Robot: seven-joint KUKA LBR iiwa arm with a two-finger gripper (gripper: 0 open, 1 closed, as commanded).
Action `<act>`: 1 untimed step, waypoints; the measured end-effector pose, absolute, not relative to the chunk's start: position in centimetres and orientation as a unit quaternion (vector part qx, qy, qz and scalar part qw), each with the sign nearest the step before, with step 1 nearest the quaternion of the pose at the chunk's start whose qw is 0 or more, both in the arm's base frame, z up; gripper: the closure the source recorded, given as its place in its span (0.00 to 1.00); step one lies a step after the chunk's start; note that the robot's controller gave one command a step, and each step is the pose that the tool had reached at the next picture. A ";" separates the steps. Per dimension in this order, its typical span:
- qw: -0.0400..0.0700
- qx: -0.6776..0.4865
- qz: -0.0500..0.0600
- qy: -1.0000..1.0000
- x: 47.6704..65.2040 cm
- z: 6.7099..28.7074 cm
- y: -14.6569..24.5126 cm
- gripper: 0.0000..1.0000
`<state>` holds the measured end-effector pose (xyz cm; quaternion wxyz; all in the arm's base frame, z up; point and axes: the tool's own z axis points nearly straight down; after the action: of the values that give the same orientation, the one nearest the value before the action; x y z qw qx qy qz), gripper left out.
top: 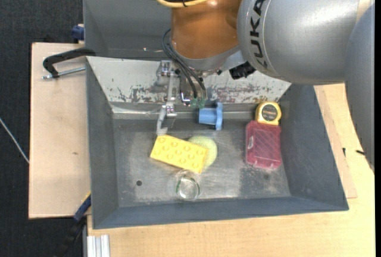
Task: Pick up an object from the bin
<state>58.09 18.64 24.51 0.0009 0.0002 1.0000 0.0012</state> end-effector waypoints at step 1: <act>0.001 0.000 0.001 1.000 58.1 24.5 18.6 0.00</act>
Offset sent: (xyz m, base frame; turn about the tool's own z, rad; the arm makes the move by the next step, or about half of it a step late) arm -0.0436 0.0187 0.0599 -0.0247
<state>58.09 18.64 24.51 0.0009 0.0002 1.0000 0.0012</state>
